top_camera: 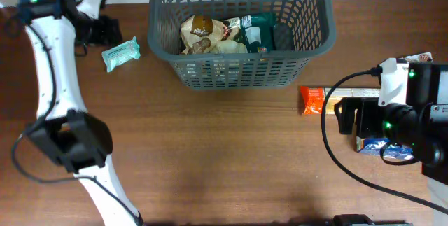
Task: Pack container
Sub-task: 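Move the left gripper to the mint-green toilet tissue pack and grasp it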
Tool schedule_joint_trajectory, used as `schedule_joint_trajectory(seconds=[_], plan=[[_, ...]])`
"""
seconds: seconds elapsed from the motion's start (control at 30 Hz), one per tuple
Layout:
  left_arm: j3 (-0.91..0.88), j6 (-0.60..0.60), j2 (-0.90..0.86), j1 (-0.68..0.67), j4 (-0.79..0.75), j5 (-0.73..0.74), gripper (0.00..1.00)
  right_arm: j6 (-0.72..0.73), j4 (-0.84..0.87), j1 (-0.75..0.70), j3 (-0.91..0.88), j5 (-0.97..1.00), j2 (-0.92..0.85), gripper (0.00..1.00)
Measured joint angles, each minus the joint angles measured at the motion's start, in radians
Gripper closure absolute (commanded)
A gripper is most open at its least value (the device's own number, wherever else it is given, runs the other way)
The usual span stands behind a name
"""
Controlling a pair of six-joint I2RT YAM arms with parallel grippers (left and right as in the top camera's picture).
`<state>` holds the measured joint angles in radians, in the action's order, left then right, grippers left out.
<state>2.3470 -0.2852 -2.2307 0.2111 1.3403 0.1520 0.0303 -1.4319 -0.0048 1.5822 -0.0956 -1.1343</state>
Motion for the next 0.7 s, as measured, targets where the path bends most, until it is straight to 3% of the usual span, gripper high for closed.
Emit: schedule_joint_trajectory(seconds=[0.3, 0.4, 0.7], plan=[[-0.006, -0.317, -0.061, 0.000, -0.108, -0.082, 0.26, -0.001, -0.005, 0.000, 0.000, 0.000, 0.000, 0.01], [-0.006, -0.410, -0.061, 0.000, -0.167, -0.094, 0.20, 0.000, -0.008, 0.000, 0.000, 0.000, 0.000, 0.01], [-0.006, -0.619, -0.144, 0.000, -0.211, -0.113, 0.19, 0.000, -0.057, 0.000, 0.000, 0.000, 0.000, 0.01]])
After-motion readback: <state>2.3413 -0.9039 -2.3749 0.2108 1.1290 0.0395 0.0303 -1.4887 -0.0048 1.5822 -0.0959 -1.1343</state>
